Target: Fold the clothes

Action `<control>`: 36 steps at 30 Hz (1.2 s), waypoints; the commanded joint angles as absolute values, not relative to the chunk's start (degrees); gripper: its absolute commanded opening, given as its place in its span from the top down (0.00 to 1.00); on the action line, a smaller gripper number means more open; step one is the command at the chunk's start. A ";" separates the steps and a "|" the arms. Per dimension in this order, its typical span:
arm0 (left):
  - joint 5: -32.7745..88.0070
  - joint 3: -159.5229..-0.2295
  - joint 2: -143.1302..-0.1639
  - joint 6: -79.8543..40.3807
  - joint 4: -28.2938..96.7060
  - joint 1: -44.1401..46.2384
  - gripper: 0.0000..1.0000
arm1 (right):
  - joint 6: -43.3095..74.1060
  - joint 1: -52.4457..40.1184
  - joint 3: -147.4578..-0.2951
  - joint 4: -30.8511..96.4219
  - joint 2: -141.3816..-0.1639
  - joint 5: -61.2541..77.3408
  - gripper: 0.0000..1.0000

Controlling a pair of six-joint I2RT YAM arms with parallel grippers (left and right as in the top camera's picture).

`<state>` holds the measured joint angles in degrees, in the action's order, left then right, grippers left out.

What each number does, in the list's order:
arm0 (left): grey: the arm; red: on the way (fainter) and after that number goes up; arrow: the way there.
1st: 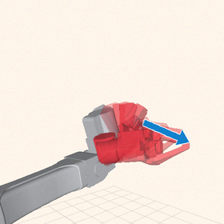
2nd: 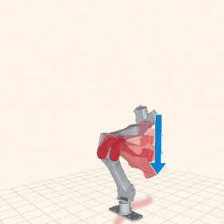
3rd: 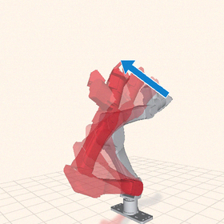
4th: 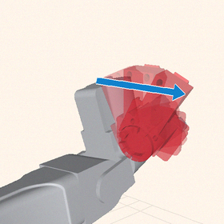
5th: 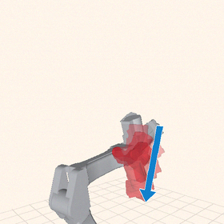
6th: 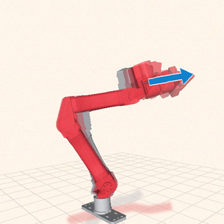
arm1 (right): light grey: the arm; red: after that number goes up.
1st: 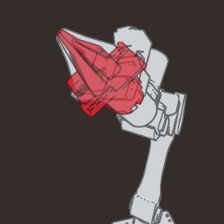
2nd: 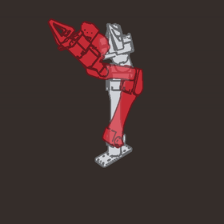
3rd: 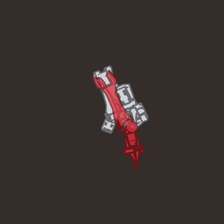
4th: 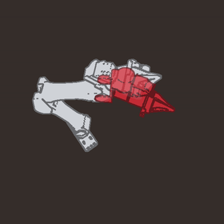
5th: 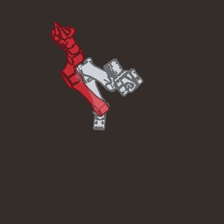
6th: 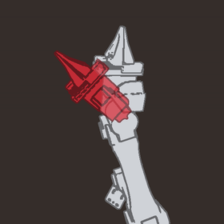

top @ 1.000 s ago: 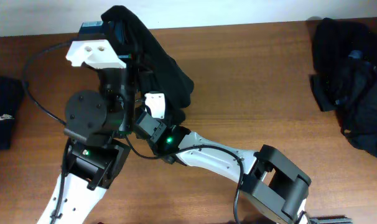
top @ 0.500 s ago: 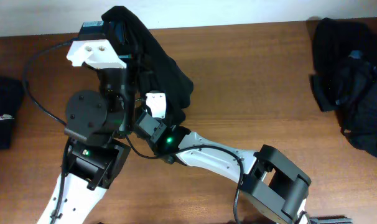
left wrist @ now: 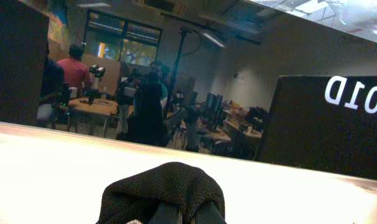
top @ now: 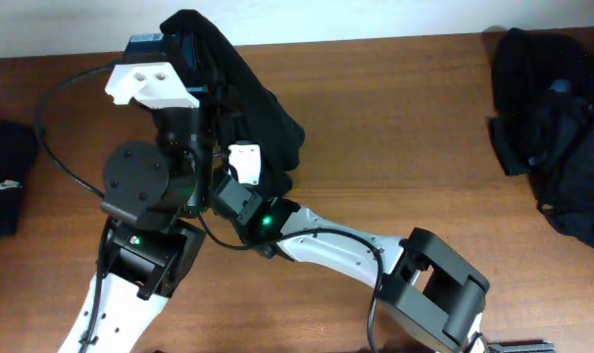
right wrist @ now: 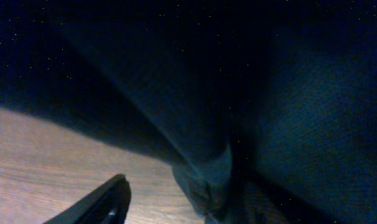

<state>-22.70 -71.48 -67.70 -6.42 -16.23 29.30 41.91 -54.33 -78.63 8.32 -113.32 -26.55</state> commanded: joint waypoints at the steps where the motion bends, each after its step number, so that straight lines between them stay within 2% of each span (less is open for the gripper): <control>1: -22.22 -73.56 -65.87 -5.45 -16.53 29.47 0.99 | 41.98 -53.36 -78.74 7.68 -114.93 -27.70 0.32; 7: -22.22 -73.56 -65.87 -5.45 -15.73 29.47 1.00 | 41.98 -52.42 -78.74 6.07 -115.90 -27.68 0.31; 9: -22.22 -73.56 -65.87 -5.45 -15.66 29.47 0.99 | 41.98 -52.40 -78.74 5.26 -115.90 -27.68 0.45; 12: -22.22 -73.56 -65.84 -5.45 -15.70 29.47 0.99 | 41.98 -52.42 -78.74 4.45 -115.90 -27.66 0.73; 15: -22.22 -73.56 -65.73 -5.45 -15.66 29.47 1.00 | 41.98 -52.42 -78.74 4.47 -115.90 -27.68 0.85; 16: -22.22 -73.56 -65.60 -5.45 -15.64 29.47 0.99 | 41.98 -52.42 -78.74 4.51 -115.90 -27.66 0.95; 21: -22.22 -73.56 -64.97 -5.45 -15.29 29.47 0.99 | 41.45 -52.42 -78.74 4.67 -115.77 -26.70 0.96; 26: -22.22 -73.56 -64.73 -5.45 -15.29 29.47 1.00 | 39.20 -52.53 -78.76 5.76 -114.72 -24.60 0.96; 27: -22.22 -73.56 -64.73 -5.45 -15.31 29.47 0.99 | 39.20 -52.53 -78.76 5.76 -114.67 -24.58 0.89; 28: -22.22 -73.56 -64.73 -5.45 -15.31 29.47 1.00 | 39.20 -52.51 -78.76 5.74 -114.67 -24.67 0.63; 29: -22.20 -73.56 -64.73 -5.45 -15.31 29.47 1.00 | 39.20 -52.40 -78.76 5.74 -114.69 -24.67 0.45; 30: -22.22 -73.56 -64.71 -5.45 -15.31 29.47 0.99 | 39.20 -52.29 -78.76 5.74 -114.69 -24.67 0.41; 32: -22.22 -73.56 -64.60 -5.45 -15.09 29.47 0.99 | 39.20 -51.96 -78.76 5.50 -114.69 -24.67 0.40; 36: -21.98 -73.56 -64.29 -5.48 -14.06 29.47 0.99 | 39.20 -51.20 -78.76 3.31 -114.87 -24.67 0.30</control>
